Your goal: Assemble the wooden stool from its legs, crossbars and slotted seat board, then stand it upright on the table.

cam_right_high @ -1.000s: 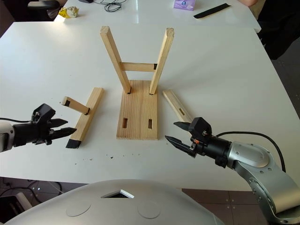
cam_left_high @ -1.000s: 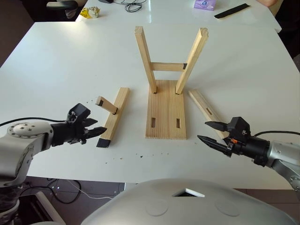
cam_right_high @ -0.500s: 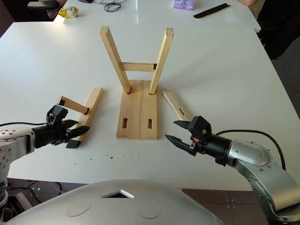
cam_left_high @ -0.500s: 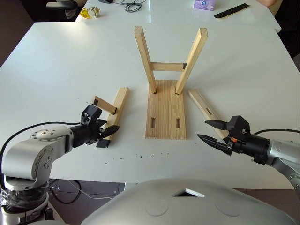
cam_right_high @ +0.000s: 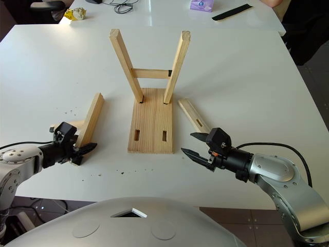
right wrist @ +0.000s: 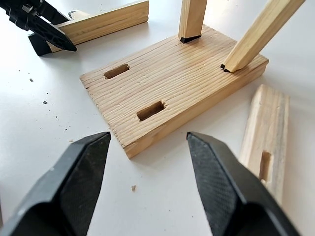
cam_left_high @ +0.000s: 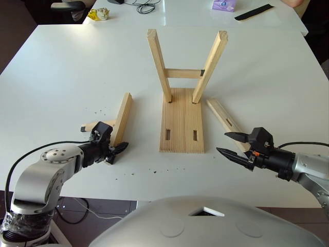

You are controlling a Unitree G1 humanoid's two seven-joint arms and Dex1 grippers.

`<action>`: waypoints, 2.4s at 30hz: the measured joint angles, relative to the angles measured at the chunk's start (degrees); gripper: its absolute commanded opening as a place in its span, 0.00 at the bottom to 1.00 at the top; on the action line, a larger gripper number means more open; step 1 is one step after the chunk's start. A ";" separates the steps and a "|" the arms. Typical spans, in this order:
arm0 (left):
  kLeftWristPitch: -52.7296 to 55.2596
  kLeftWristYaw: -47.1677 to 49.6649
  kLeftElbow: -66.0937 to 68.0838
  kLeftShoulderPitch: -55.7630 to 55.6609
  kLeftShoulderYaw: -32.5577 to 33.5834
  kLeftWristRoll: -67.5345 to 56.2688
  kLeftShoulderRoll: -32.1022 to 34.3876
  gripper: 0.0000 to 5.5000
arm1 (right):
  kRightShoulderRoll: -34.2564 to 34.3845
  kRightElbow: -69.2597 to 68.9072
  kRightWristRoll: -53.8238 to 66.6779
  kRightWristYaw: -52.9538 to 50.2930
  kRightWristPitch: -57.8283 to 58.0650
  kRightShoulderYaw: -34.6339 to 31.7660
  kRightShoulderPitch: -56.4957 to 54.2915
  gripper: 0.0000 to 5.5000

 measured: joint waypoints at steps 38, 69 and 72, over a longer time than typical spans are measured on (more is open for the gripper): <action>-12.77 1.25 17.37 -25.99 -2.65 6.46 1.83 0.20 | -0.20 3.23 -0.33 0.45 -0.80 1.14 -5.02 0.52; -61.66 2.91 18.35 -46.09 -8.71 14.61 -17.30 0.20 | 4.52 24.27 41.51 -11.36 10.64 -14.26 -45.33 0.68; -62.91 2.27 16.68 -42.81 -10.51 15.03 -18.17 0.20 | 5.23 25.49 42.83 -12.30 10.63 -13.12 -48.80 0.68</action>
